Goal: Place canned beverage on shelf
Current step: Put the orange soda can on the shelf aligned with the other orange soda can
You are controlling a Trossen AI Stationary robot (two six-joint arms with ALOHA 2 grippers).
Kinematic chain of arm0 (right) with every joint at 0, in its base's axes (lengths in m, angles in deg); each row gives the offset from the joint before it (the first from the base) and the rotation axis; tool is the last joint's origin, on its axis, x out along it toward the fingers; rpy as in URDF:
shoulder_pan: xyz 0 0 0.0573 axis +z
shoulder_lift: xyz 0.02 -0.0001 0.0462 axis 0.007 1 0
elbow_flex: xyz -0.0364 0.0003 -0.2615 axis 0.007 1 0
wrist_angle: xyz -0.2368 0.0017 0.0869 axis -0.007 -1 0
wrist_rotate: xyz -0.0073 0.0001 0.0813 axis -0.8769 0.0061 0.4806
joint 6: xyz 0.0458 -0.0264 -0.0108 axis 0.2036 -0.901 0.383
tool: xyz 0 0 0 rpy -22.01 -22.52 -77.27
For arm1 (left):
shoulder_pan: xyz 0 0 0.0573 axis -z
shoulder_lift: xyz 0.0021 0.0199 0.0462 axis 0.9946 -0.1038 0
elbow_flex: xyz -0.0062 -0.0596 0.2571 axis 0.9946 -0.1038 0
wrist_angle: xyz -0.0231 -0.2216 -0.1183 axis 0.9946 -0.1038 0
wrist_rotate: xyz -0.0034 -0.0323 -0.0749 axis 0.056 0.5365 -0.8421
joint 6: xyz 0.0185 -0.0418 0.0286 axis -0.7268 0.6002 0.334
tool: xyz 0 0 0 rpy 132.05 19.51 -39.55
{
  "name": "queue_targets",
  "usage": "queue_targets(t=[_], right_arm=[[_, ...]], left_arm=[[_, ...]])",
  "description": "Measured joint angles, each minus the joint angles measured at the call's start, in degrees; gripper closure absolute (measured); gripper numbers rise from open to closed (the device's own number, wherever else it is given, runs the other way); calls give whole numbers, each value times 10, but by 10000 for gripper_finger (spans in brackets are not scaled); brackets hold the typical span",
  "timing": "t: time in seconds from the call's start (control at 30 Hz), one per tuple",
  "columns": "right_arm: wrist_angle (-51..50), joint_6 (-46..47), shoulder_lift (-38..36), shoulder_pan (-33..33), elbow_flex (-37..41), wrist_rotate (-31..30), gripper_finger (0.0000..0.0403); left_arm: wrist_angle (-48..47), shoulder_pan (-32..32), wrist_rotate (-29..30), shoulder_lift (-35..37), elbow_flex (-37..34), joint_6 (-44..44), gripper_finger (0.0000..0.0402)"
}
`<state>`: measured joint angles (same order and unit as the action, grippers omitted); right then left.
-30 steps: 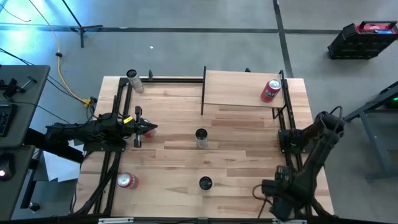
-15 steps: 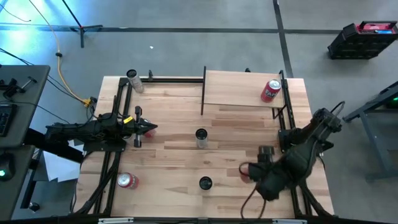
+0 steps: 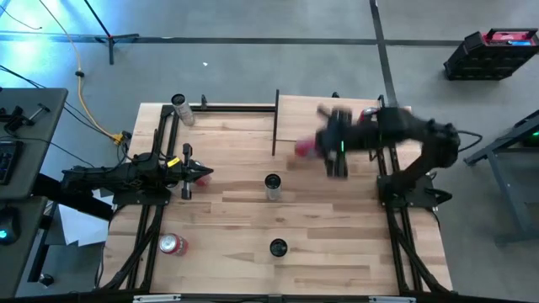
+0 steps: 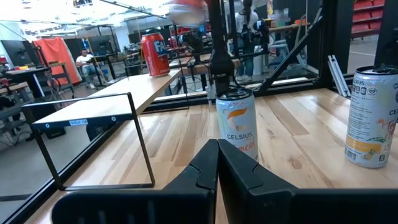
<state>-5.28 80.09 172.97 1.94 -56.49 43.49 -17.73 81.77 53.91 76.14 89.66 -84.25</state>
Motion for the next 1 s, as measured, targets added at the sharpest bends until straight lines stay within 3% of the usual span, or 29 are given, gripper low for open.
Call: queue_targets(t=[0.3, 0.4, 0.57, 1.0], right_arm=[[-1, -137, 12, -259, -14, 2, 119], [-1, -164, 33, -314, -14, 44, 119], [1, -191, 78, -362, -13, 94, 119], [2, -170, 91, -419, 14, 129, 119]], left_arm=[[0, 0, 0, 0, 0, 0, 398], [0, 0, 0, 0, 0, 0, 398], [0, 0, 0, 0, 0, 0, 398], [0, 0, 0, 0, 0, 0, 398]])
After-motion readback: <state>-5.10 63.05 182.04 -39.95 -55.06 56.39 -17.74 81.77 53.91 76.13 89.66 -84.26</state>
